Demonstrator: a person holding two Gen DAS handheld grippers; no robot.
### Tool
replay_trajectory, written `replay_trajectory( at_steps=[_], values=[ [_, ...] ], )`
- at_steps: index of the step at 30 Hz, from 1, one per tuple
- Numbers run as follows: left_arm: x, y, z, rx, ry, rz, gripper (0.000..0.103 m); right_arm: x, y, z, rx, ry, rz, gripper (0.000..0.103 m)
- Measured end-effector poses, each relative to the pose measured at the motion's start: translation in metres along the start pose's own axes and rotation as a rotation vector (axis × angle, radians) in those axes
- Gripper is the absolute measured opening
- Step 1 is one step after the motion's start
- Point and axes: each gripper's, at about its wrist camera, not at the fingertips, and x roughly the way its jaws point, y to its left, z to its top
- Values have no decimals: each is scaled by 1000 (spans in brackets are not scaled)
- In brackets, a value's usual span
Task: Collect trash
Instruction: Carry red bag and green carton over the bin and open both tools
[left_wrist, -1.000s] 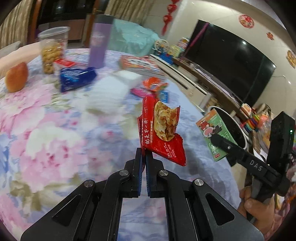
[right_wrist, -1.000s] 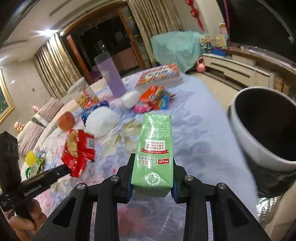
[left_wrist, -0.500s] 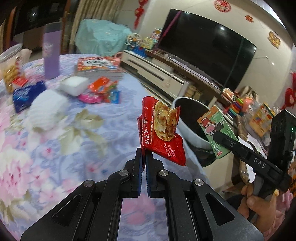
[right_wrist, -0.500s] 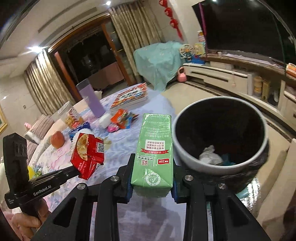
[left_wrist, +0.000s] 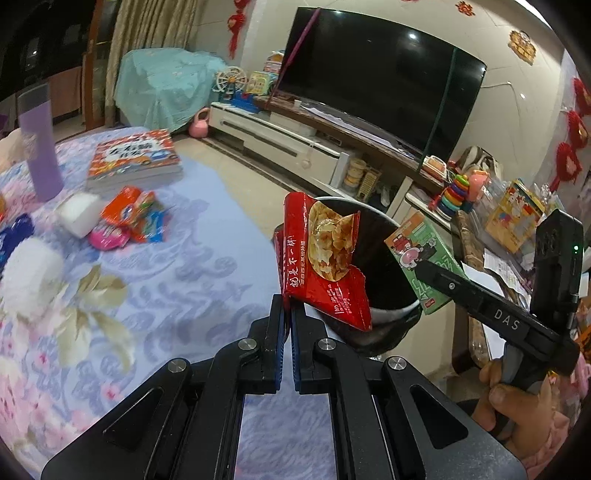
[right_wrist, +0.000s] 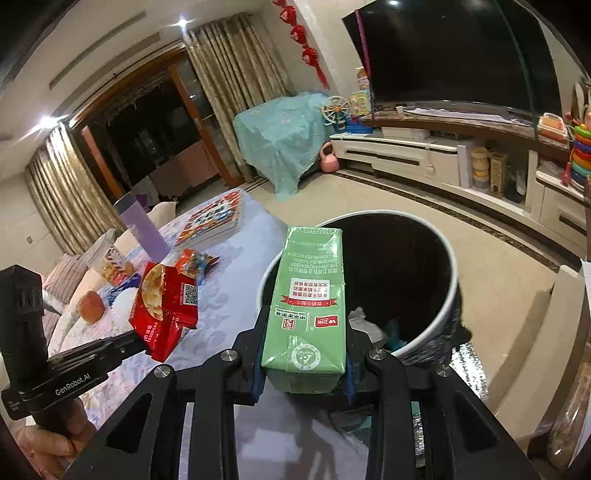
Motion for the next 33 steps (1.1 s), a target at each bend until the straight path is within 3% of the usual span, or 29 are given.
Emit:
replay_trajectory(
  at_steps=[11, 33],
  values=[
    [31, -27, 19, 57, 30, -3, 3, 9, -23, 17, 9, 4, -22, 32],
    [69, -45, 31, 88, 90, -16, 3, 28, -38, 29, 2, 46, -47, 32]
  ],
)
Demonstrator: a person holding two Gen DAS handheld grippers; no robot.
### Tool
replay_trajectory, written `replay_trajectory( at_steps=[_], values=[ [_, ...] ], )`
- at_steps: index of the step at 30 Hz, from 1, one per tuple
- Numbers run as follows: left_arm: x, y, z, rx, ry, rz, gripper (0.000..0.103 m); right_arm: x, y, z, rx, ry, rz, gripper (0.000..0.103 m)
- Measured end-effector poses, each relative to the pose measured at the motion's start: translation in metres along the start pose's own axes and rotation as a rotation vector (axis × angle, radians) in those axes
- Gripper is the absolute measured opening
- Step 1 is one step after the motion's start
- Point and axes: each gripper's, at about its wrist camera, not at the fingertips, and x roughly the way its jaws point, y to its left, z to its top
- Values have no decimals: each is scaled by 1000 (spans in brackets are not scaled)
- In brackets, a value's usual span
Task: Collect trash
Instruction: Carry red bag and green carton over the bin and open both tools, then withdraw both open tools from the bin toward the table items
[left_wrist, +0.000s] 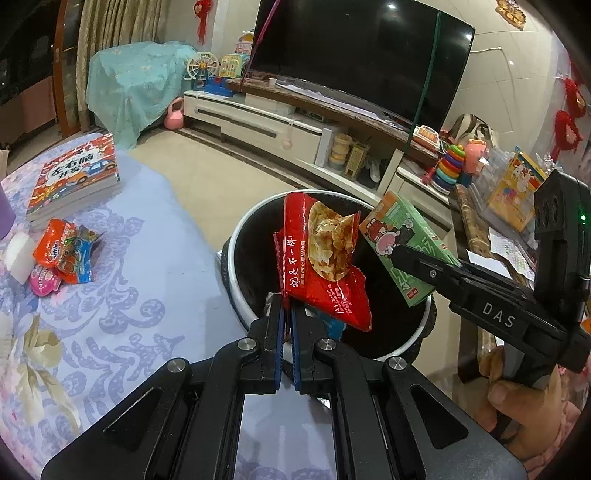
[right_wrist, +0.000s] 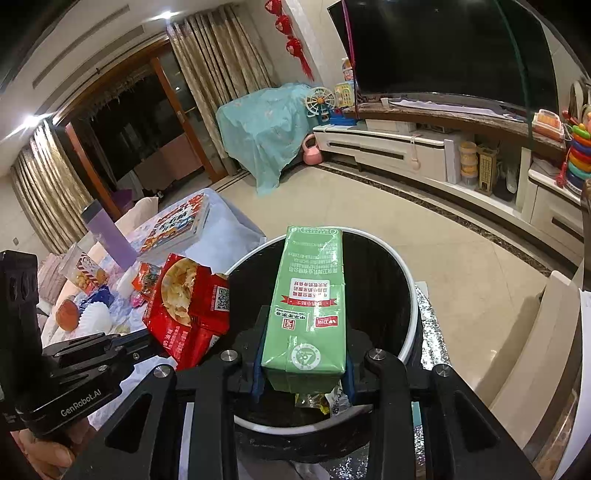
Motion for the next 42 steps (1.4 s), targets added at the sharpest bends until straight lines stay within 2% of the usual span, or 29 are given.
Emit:
replay_trajectory(
  at_steps=[4, 7, 8, 9, 11, 13, 15, 16, 18, 24, 29, 42],
  values=[
    [7, -1, 3, 9, 14, 7, 3, 4, -3, 2, 3, 5, -9, 32],
    [12, 0, 4, 2, 28, 9, 10, 6, -5, 3, 14, 12, -15, 32],
    [13, 0, 5, -4, 36, 9, 18, 6, -6, 4, 16, 15, -17, 33],
    [13, 2, 4, -12, 40, 11, 31, 6, -7, 4, 20, 17, -19, 36],
    [9, 3, 1, -21, 24, 11, 41, 5, -11, 4, 37, 15, -16, 37],
    [5, 5, -2, -26, 20, 16, 43, 1, -12, 4, 49, 6, -12, 42],
    [1, 9, -7, -42, 18, 12, 48, -3, -14, 5, 59, -7, -7, 59],
    [-2, 12, -10, -52, 16, 13, 49, -5, -13, 5, 61, -12, -4, 62],
    [-8, 19, -18, -75, 13, 20, 52, -9, -10, 5, 62, -21, 0, 77],
    [-31, 48, -41, -162, -5, 44, 56, -17, 6, -4, 58, -35, 8, 89],
    [-56, 75, -63, -219, -29, 80, 57, -17, 30, -18, 54, -25, 37, 93],
    [-107, 149, -115, -378, -66, 182, 57, 4, 114, -42, -49, 38, 159, 94]
  ],
)
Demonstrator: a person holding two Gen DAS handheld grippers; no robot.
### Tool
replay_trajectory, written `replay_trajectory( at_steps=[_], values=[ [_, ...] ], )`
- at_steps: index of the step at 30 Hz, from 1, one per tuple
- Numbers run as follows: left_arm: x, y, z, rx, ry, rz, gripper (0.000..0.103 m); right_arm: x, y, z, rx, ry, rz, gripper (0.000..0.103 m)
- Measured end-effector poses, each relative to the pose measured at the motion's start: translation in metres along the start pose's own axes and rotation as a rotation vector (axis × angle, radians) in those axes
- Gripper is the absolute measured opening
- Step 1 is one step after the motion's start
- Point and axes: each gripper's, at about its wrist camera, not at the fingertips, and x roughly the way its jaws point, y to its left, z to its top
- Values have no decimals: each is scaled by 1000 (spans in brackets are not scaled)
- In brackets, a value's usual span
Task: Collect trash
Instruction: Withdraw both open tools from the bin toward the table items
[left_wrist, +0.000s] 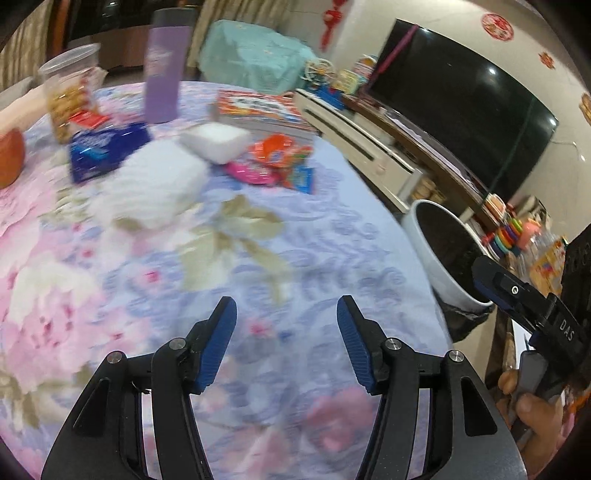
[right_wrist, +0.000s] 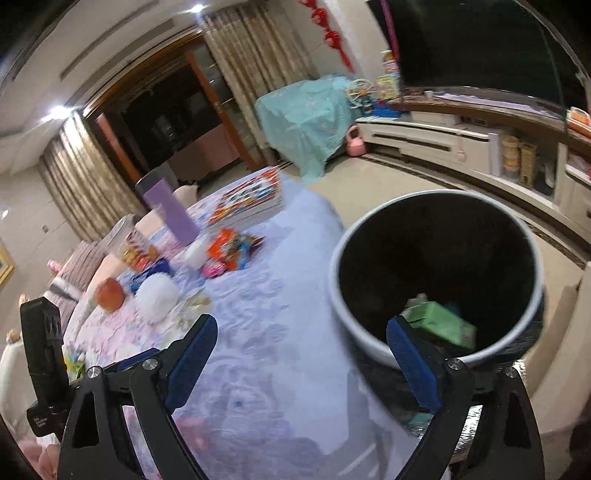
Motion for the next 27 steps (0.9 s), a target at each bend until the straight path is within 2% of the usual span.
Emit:
replay_trajectory(
  at_steps=[10, 27],
  values=[
    [-4, 46, 1, -80, -7, 53, 60, 35, 44, -9, -68, 61, 46, 94],
    [2, 76, 21, -109, -21, 87, 65, 86, 76, -1, -96, 114, 90, 94]
  ],
)
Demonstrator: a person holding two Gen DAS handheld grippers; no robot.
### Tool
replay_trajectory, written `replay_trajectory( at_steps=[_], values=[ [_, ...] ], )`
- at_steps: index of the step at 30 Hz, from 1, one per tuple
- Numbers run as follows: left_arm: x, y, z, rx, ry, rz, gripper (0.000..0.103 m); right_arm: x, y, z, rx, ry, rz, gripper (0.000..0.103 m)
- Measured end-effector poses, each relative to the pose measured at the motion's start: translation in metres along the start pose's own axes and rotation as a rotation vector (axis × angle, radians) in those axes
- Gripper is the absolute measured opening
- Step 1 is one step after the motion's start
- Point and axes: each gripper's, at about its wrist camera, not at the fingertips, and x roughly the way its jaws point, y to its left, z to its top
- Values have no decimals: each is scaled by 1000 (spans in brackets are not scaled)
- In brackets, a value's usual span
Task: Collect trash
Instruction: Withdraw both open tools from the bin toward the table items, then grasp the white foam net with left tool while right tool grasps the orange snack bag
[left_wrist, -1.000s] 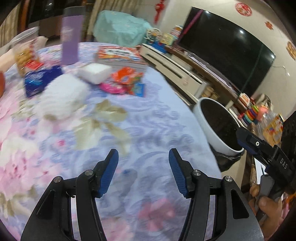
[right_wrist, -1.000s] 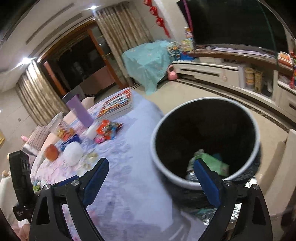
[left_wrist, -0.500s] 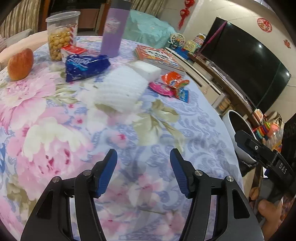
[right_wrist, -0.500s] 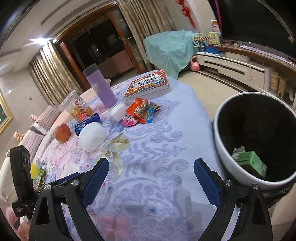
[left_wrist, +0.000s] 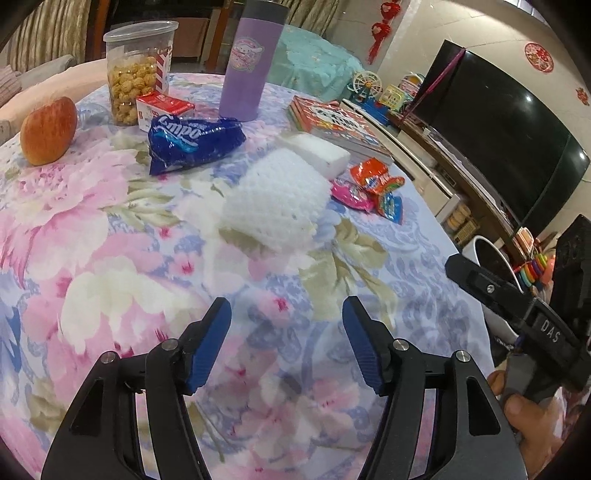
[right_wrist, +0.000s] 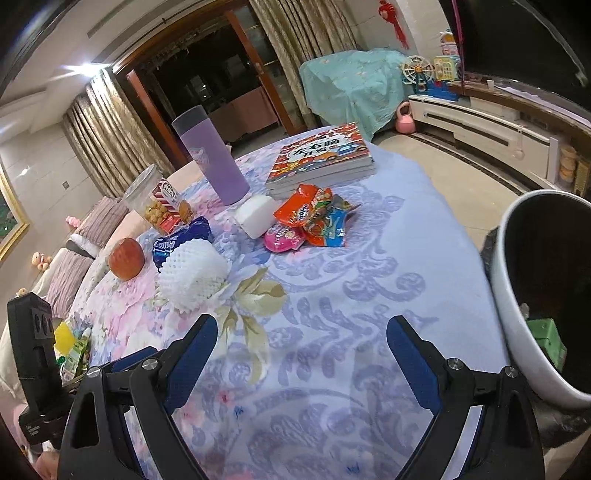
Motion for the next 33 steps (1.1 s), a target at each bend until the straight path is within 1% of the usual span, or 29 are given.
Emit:
replay_trajectory(
  at_steps=[4, 7, 13, 17, 19, 20, 21, 22, 23, 24, 25, 26, 27, 28, 29, 30, 33],
  values=[
    [4, -1, 16, 6, -16, 6, 65, 16, 2, 9, -16, 3, -7, 94],
    [6, -2, 27, 15, -33, 14, 68, 26, 0, 16, -3, 7, -1, 94],
    [16, 3, 49, 20, -56, 19, 68, 47, -11, 43, 51, -2, 7, 94],
    [31, 6, 57, 37, -45, 21, 68, 62, -22, 61, 99, -11, 11, 94],
    [37, 8, 57, 43, -38, 25, 68, 71, -29, 67, 129, -7, 0, 92],
    [40, 8, 56, 45, -35, 25, 68, 74, -32, 68, 143, -6, 1, 86],
    [42, 8, 56, 46, -32, 24, 68, 79, -36, 70, 163, 3, 7, 79],
    [45, 9, 55, 48, -29, 24, 68, 82, -39, 70, 175, 9, 10, 74],
    [46, 9, 55, 50, -29, 26, 67, 88, -42, 71, 191, 20, 15, 66],
    [47, 9, 54, 50, -31, 26, 64, 92, -45, 70, 201, 27, 15, 55],
    [48, 9, 54, 49, -30, 24, 58, 94, -46, 69, 205, 30, 12, 47],
    [50, 10, 53, 47, -24, 17, 55, 96, -47, 68, 208, 31, 20, 34],
    [50, 11, 53, 45, -21, 14, 49, 96, -47, 67, 207, 30, 33, 27],
    [50, 11, 53, 44, -18, 10, 43, 94, -47, 67, 201, 19, 37, 24],
    [50, 11, 53, 45, -18, 7, 42, 92, -47, 67, 196, 8, 42, 16],
    [48, 10, 52, 47, -20, 5, 39, 88, -46, 67, 189, -2, 47, 13],
    [40, 6, 49, 55, -34, 0, 37, 78, -42, 64, 170, -15, 53, 10]
  ],
)
